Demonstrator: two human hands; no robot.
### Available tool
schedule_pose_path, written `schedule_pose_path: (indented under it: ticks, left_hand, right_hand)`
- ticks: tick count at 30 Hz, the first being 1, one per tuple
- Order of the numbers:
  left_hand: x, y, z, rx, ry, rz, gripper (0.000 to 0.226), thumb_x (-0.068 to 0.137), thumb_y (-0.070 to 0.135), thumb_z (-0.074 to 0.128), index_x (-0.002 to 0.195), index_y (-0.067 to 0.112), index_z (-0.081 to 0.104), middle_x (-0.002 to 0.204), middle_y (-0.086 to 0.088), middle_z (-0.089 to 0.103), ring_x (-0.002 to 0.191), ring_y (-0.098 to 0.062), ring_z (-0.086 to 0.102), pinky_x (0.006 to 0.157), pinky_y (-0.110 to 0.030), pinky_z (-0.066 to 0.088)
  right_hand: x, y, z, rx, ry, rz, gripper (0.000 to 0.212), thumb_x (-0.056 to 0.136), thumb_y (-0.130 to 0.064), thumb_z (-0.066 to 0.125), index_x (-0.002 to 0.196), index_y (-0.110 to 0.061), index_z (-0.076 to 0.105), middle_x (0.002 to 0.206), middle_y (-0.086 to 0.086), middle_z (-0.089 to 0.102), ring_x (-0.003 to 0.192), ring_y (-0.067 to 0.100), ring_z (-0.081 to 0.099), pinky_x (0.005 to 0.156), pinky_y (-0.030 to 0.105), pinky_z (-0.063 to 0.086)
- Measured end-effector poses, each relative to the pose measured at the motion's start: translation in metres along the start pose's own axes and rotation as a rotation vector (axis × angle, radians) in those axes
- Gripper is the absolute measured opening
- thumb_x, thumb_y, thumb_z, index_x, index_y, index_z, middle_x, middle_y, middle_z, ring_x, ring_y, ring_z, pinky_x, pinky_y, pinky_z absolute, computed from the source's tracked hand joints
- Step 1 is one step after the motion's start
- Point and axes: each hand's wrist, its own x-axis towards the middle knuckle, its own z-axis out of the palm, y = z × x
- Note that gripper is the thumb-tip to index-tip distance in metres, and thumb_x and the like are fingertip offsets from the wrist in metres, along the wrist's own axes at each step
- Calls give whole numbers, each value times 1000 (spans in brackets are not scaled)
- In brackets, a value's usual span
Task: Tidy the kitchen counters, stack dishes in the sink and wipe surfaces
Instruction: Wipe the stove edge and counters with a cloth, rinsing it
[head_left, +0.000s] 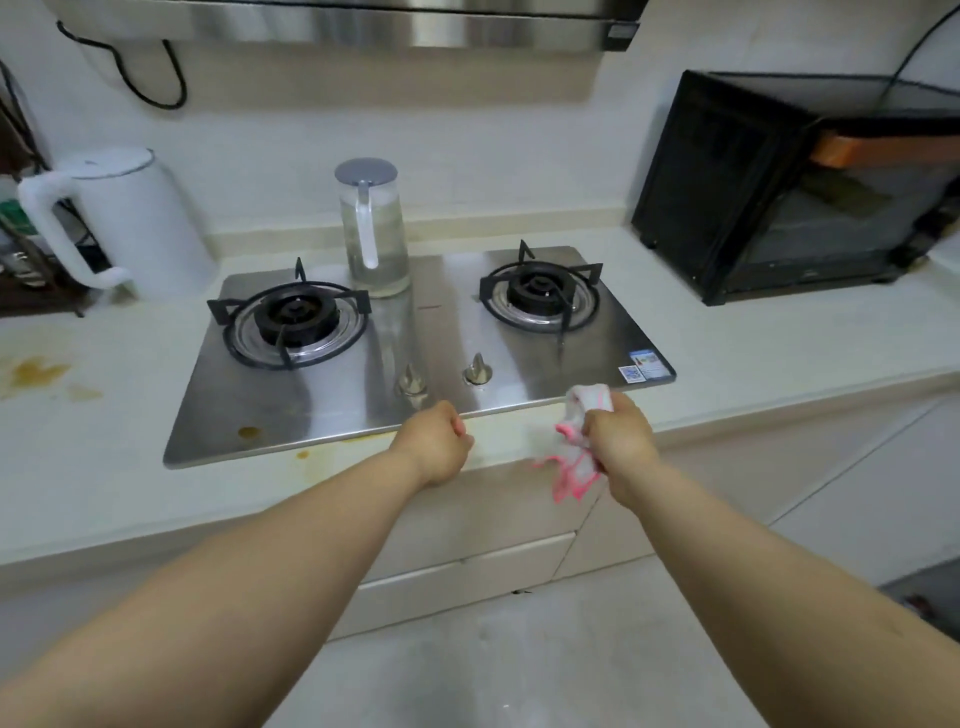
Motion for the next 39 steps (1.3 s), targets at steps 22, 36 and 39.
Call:
schedule_pose_path:
  ticks: [22, 36, 39]
  left_hand:
    - [32, -34, 49, 93, 253, -251, 28, 89, 12, 53, 113, 14, 66, 119, -5, 64, 112, -25, 57, 94, -25, 40]
    - [18, -67, 35, 124, 273, -161, 22, 87, 18, 59, 104, 17, 71, 105, -5, 67, 99, -23, 62, 83, -25, 45]
    - [11, -74, 28, 163, 266, -143, 21, 85, 13, 55, 93, 16, 74, 99, -11, 65, 95, -31, 60, 75, -28, 43]
  right_hand:
    - [75, 59, 78, -996, -323, -711, 41, 90, -20, 52, 132, -19, 51, 142, 6, 42, 125, 28, 37, 105, 28, 30]
    - [46, 52, 118, -1010, -192, -664, 42, 90, -15, 49, 131, -17, 50, 140, 8, 41, 123, 29, 36, 104, 32, 28]
    - [27, 51, 162, -994, -376, -729, 39, 94, -21, 45, 133, -20, 49, 142, 6, 39, 126, 27, 33, 106, 31, 28]
